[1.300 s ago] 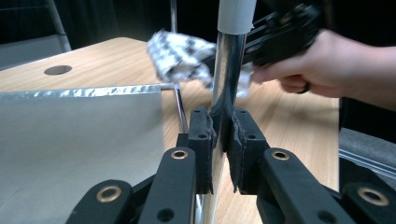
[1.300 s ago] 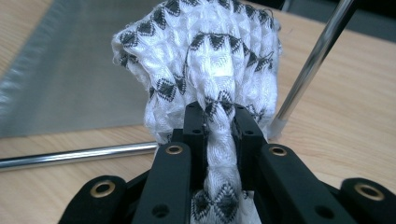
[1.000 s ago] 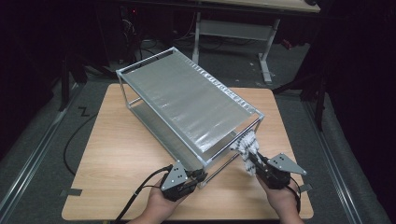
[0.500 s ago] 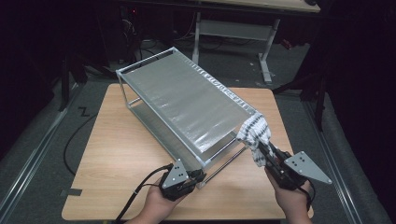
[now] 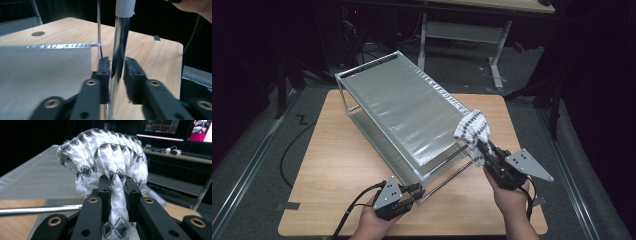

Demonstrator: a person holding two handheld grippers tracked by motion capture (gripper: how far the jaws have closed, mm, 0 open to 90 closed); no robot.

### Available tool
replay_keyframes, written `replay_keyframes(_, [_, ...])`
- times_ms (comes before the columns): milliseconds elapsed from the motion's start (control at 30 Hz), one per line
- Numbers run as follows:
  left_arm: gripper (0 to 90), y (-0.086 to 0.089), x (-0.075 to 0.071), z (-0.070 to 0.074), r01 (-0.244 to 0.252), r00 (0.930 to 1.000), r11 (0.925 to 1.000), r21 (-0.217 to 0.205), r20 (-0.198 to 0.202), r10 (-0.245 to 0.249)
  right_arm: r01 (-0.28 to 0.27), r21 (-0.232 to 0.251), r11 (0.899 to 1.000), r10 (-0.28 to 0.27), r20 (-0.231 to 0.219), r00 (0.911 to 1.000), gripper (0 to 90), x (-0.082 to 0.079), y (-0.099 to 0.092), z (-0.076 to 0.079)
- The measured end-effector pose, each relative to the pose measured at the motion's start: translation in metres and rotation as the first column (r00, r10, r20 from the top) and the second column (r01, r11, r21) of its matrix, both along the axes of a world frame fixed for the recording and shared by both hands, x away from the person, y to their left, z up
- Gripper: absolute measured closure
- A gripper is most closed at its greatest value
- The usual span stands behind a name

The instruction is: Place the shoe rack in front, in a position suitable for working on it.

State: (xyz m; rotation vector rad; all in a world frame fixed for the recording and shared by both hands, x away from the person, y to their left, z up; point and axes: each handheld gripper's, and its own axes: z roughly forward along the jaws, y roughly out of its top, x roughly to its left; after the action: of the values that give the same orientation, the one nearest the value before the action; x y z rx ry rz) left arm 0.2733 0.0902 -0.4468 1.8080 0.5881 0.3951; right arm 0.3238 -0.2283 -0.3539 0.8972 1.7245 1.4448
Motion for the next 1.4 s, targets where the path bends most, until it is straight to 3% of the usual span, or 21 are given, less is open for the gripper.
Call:
replay_keyframes(100, [66.1,0.001,-0.001,-0.002,-0.013,0.9999,0.9999,-0.009,-0.005,0.013,0.007,-0.022,1.000,-0.008,-0.014,0.9999,79.3,0.004,-0.001,-0.006])
replay_keyframes(267, [59.4,0.002,-0.004,-0.007,-0.041,0.9991,0.9990,0.016,-0.001,0.041,-0.002,-0.022,1.000,0.001,-0.043,0.9991,79.3,0.013,-0.004,-0.013])
replay_keyframes(400, [59.1,0.004,-0.002,-0.013,-0.043,0.9989,0.9985,0.036,-0.020,0.043,0.003,-0.048,0.999,-0.005,-0.028,0.9996,79.1,0.017,-0.002,-0.013])
replay_keyframes(533, [63.9,-0.001,-0.005,-0.018,-0.024,0.9995,0.9978,0.061,-0.019,0.025,0.055,-0.038,0.998,-0.056,-0.023,0.9982,79.2,0.024,-0.013,-0.010])
replay_keyframes(733, [75.2,-0.003,-0.007,-0.019,-0.030,0.9994,0.9967,0.076,-0.018,0.031,0.089,-0.042,0.995,-0.092,-0.065,0.9936,79.0,0.032,-0.024,-0.016])
replay_keyframes(900, [79.3,-0.003,-0.007,-0.020,-0.039,0.9992,0.9951,0.091,-0.001,0.039,0.054,-0.063,0.997,-0.060,-0.093,0.9939,78.9,0.033,-0.020,-0.020])
replay_keyframes(1233, [81.1,-0.004,-0.005,-0.019,-0.036,0.9993,0.9954,0.089,-0.008,0.036,-0.024,-0.081,0.996,0.017,-0.089,0.9959,78.9,0.019,0.000,-0.021])
replay_keyframes(1400, [72.5,-0.009,-0.004,-0.020,-0.038,0.9993,0.9954,0.088,0.007,0.037,-0.080,-0.075,0.994,0.074,-0.085,0.9936,78.9,0.010,0.011,-0.020])
